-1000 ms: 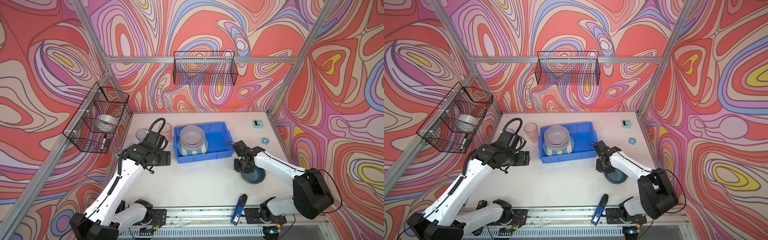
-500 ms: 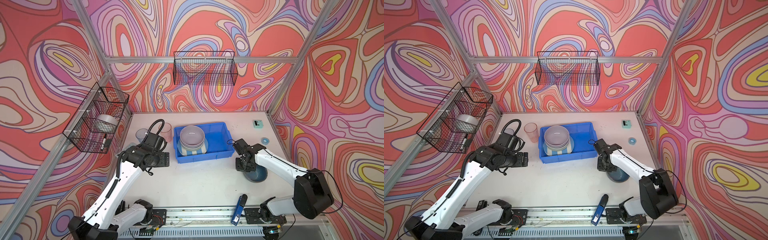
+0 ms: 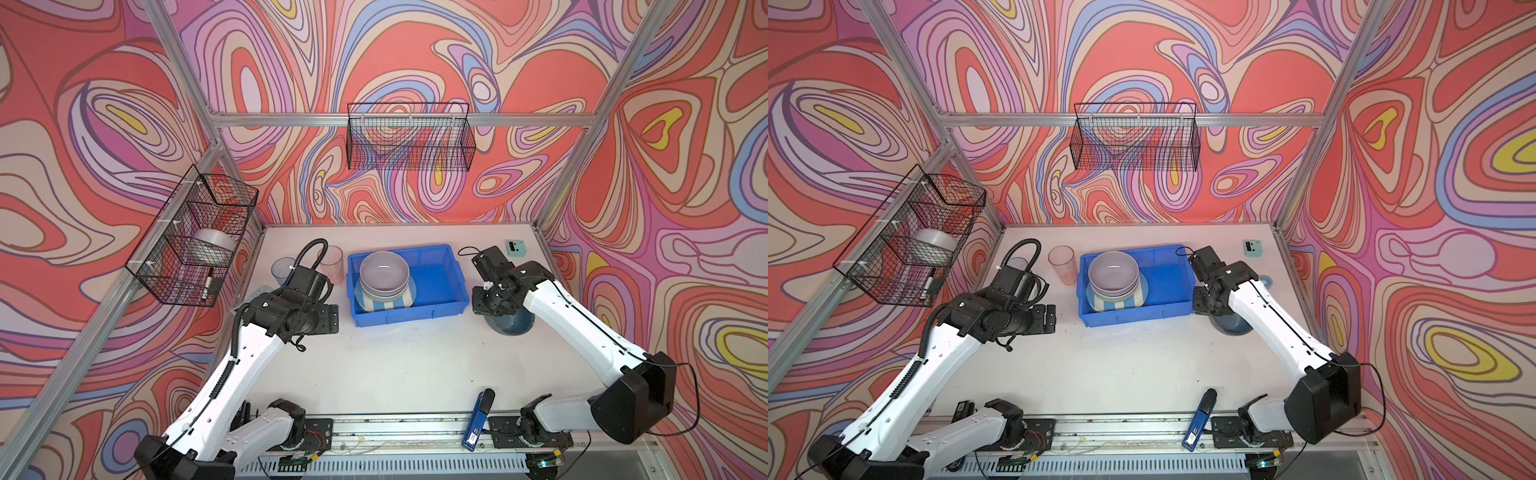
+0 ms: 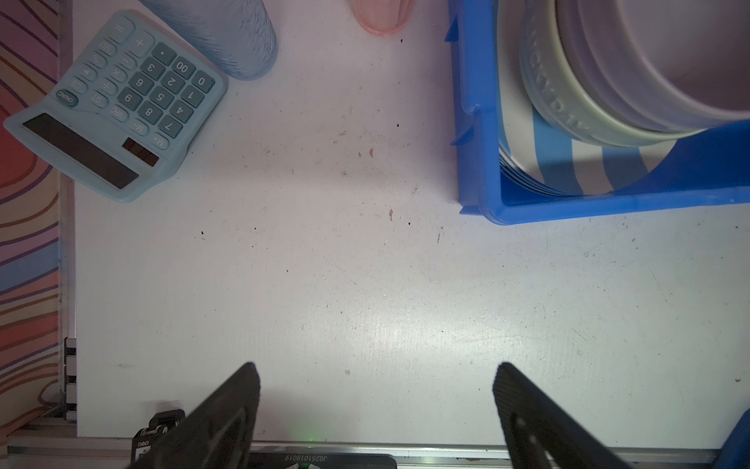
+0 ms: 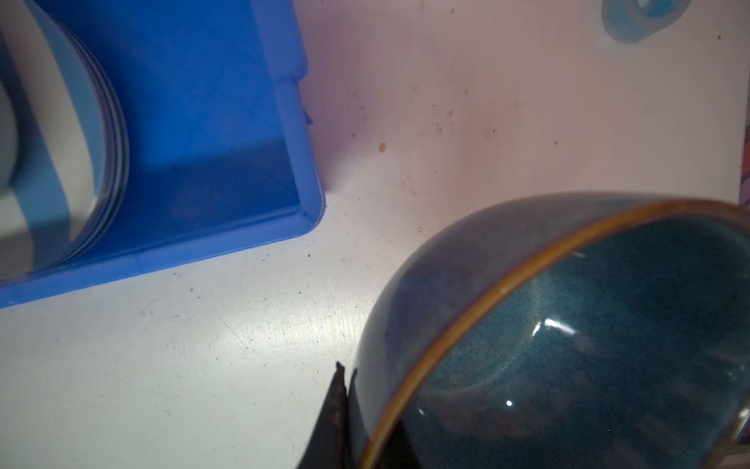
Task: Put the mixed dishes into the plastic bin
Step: 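Close the right gripper on the dark teal bowl's rim and lift, then carry the dark teal bowl over the bin with the right gripper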
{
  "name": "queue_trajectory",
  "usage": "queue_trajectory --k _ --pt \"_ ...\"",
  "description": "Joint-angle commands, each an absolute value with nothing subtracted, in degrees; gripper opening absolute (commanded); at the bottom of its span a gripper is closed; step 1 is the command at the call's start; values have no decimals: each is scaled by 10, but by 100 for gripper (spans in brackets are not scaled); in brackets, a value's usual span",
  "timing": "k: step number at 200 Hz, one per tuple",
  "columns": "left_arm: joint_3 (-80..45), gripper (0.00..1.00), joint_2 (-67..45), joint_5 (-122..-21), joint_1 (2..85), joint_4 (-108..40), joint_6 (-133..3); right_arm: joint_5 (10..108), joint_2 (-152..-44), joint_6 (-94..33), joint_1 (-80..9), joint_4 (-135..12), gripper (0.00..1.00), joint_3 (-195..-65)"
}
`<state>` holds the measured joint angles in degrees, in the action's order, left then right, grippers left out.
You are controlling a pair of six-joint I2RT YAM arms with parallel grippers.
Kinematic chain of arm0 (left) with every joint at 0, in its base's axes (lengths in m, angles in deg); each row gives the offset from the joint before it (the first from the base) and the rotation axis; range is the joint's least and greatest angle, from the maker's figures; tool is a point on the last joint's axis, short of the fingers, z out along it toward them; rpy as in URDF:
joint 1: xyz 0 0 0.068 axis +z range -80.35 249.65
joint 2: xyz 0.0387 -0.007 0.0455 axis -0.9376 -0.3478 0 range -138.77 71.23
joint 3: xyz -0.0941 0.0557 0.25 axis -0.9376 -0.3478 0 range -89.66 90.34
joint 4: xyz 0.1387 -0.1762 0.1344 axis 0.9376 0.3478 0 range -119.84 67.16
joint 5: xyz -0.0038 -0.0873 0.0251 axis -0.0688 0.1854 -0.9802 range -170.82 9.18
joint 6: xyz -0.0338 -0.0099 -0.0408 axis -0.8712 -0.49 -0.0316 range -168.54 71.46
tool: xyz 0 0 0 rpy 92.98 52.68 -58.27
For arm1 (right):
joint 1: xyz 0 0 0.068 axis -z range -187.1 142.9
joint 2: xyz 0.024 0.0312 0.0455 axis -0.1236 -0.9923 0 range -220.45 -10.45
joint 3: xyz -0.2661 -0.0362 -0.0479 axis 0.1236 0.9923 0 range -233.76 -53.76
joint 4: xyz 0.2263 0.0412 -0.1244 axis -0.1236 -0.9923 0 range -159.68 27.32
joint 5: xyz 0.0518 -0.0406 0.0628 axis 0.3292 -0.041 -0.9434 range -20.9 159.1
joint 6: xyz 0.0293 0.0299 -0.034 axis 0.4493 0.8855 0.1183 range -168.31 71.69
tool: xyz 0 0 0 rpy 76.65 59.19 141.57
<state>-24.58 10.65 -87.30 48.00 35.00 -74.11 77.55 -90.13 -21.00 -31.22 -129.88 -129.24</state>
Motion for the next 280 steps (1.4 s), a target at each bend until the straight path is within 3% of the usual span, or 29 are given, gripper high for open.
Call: queue_trajectory --k 1,133,200,280 --pt "-251 94 117 -879 484 370 -750 767 -910 -251 -313 -1306 0 -1358" --pt "-255 94 133 -878 488 380 -758 679 -1164 -480 -426 -1277 0 -1694" --pt "-262 94 147 -872 489 381 -767 709 -1281 -599 -497 -1314 0 -1852" --pt "-266 94 161 -868 489 384 -775 753 -1356 -686 -549 -1330 0 -1907"
